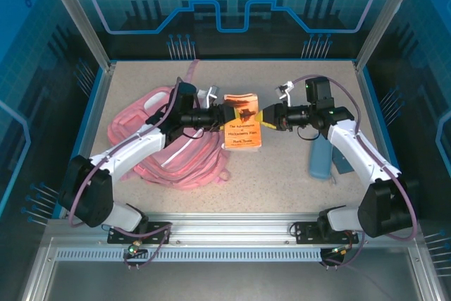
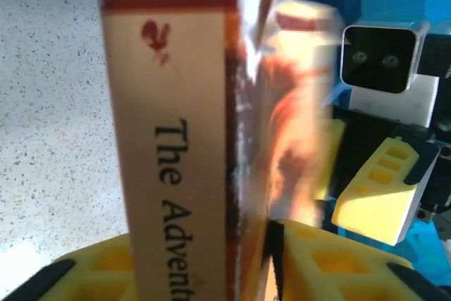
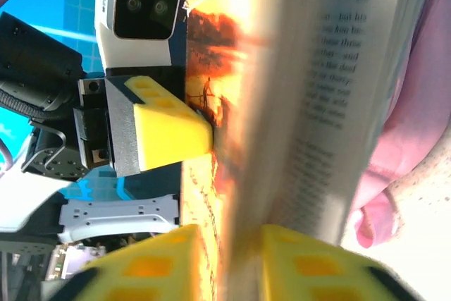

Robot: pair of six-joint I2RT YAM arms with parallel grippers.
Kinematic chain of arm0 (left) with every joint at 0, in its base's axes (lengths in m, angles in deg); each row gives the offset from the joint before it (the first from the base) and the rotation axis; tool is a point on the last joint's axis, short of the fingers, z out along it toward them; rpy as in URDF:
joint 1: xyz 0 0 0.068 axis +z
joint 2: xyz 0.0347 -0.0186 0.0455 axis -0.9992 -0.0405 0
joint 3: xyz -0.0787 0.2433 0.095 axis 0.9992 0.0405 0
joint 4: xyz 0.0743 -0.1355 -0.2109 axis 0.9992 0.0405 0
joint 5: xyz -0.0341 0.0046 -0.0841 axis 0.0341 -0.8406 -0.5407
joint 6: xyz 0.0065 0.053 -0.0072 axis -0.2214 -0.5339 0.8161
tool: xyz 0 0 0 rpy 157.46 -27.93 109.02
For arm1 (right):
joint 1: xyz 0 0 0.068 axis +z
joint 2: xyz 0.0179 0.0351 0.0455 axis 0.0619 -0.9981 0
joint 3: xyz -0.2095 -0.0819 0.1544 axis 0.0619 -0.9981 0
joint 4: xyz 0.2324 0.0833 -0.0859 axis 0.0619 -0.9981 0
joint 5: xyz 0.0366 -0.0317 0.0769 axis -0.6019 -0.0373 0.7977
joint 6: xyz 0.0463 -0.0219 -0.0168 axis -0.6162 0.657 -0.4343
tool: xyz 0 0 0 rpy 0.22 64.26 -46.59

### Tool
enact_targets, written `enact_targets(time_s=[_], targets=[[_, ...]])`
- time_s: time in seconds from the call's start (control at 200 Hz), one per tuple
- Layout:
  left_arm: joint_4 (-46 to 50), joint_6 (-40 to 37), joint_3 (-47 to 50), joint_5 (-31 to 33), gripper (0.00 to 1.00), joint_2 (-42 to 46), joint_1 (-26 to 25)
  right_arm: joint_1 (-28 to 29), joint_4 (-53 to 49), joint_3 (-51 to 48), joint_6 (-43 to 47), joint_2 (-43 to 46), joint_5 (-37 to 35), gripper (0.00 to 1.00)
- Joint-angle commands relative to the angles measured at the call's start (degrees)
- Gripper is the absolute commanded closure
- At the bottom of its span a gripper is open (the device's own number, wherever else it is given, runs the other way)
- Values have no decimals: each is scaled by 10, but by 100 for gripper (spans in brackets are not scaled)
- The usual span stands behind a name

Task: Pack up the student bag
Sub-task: Pass the book.

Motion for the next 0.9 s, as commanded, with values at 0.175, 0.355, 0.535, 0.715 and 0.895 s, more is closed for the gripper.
enact_targets(time_s=[0.175, 0.355, 0.535, 0.715, 0.895], targets=[[-31, 42, 16, 118, 71, 90, 26, -10, 163, -97, -195, 86, -114, 17], [-45, 76, 13, 211, 71, 111, 39, 29, 421, -216, -406, 110, -182, 7], [-95, 123, 17, 244, 71, 112, 39, 112, 538, -226, -484, 99, -262, 0], [-136, 169, 28, 267, 71, 112, 39, 166, 610, -191, -526, 39, -289, 0], [-166, 190, 33, 270, 71, 108, 38, 194, 665, -152, -560, -21, -295, 0]])
